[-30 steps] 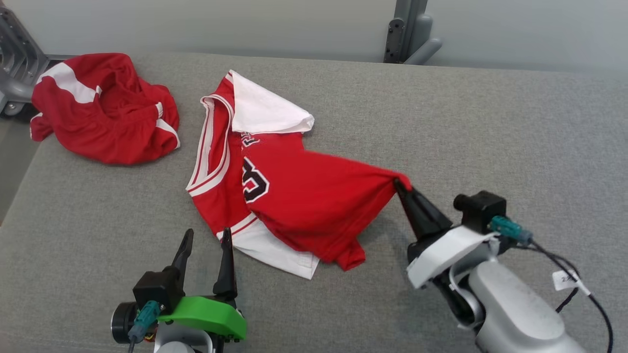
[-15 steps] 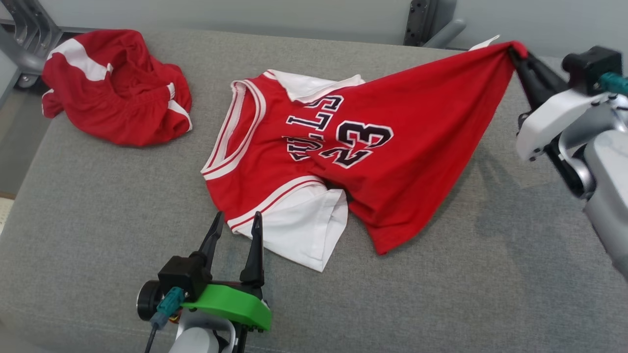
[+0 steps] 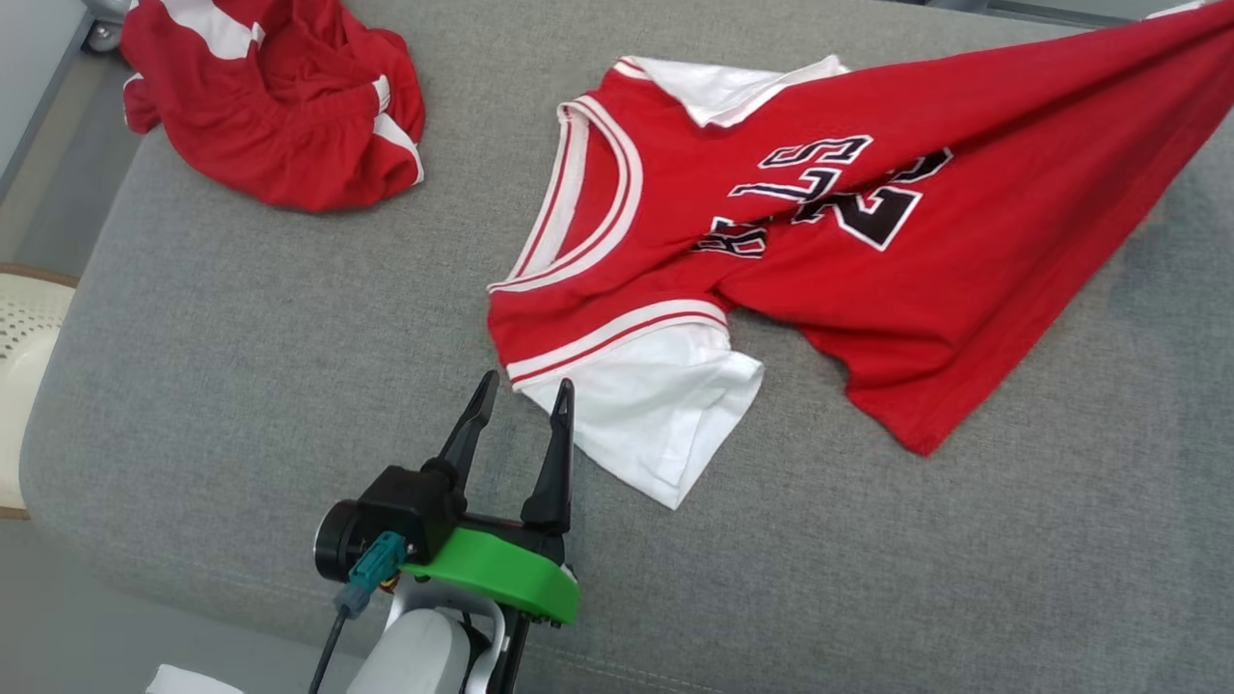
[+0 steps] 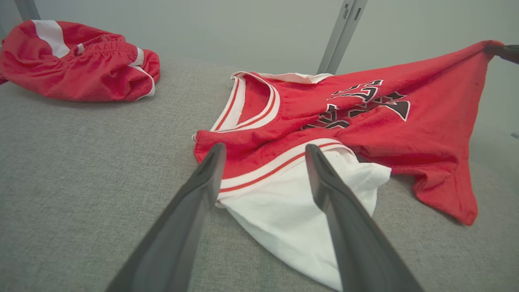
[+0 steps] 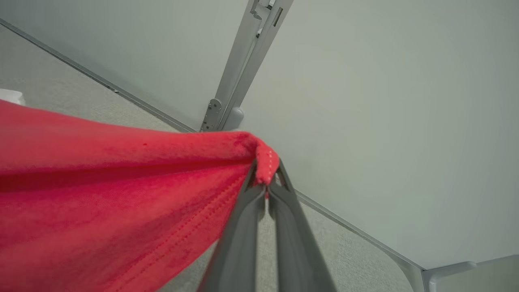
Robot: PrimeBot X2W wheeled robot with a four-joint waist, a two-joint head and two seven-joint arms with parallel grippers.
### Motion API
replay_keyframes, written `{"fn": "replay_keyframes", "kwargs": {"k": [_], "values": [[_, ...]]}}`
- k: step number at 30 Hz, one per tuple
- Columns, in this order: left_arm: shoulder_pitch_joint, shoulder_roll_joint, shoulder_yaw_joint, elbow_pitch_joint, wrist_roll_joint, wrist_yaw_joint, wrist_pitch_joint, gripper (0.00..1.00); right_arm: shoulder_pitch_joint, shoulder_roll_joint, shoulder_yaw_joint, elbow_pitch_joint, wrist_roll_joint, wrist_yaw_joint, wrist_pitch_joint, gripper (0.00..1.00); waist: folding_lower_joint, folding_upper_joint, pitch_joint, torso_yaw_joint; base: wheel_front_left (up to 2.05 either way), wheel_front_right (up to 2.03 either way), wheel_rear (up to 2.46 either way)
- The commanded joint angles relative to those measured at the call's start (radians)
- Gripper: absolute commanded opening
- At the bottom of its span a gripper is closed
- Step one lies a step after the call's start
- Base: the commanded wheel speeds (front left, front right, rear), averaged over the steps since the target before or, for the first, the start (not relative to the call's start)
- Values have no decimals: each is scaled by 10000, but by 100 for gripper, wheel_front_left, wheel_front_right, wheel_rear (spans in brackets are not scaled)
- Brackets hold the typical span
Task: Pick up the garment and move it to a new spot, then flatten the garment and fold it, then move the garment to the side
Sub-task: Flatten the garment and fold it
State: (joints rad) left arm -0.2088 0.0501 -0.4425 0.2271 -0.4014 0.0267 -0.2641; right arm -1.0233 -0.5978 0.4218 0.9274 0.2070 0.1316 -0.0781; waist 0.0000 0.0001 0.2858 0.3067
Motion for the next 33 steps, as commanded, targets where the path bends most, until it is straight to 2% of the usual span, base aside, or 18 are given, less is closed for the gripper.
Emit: {"fn": "replay_keyframes", "kwargs": {"k": [1,3,4,5,6,14,19,21,25,30,33], "values": [[-207,7,-75,-46,-99,26,-4,100,-343,-86,-194,402,-395,-17,-235,0,0,-1,438,357,0,0,0],[-251,8,-155,-54,-119,44,-4,100,-576,-75,-599,824,-721,-17,-500,0,0,-1,501,391,0,0,0],[-273,8,-204,-70,-137,40,-4,100,-667,-82,-797,1065,-848,-17,-652,16,0,-1,529,404,0,0,0],[-298,7,-253,-82,-152,24,-4,100,-714,-25,-912,1270,-968,-17,-801,44,0,-1,544,407,0,0,0],[-302,7,-285,-78,-125,12,-4,100,-714,137,-1029,1435,-1087,-17,-949,100,0,-1,529,386,0,0,0],[-148,10,-434,39,-99,-38,-4,100,-369,912,-1451,2110,-1423,-17,-1549,100,0,-1,192,-88,0,0,0],[71,13,-290,160,-49,6,-4,100,222,1437,-1584,1613,-825,-17,-1839,100,0,-1,-273,-746,0,0,0],[151,13,-219,197,-34,5,-4,100,569,1560,-1564,1143,-532,-17,-1869,100,0,-1,-473,-968,0,0,0],[314,16,76,233,77,20,-4,100,1722,1749,-1859,-584,-25,-17,-1871,100,0,-1,-924,-1397,0,0,0],[597,17,558,180,213,73,-4,100,3579,2191,-2859,-2806,292,-17,-1874,100,0,-1,-1483,-1810,0,0,0],[776,17,846,208,313,70,-4,100,4872,2697,-3589,-4080,186,-17,-1873,100,0,-1,-1814,-1979,0,0,0]]}}
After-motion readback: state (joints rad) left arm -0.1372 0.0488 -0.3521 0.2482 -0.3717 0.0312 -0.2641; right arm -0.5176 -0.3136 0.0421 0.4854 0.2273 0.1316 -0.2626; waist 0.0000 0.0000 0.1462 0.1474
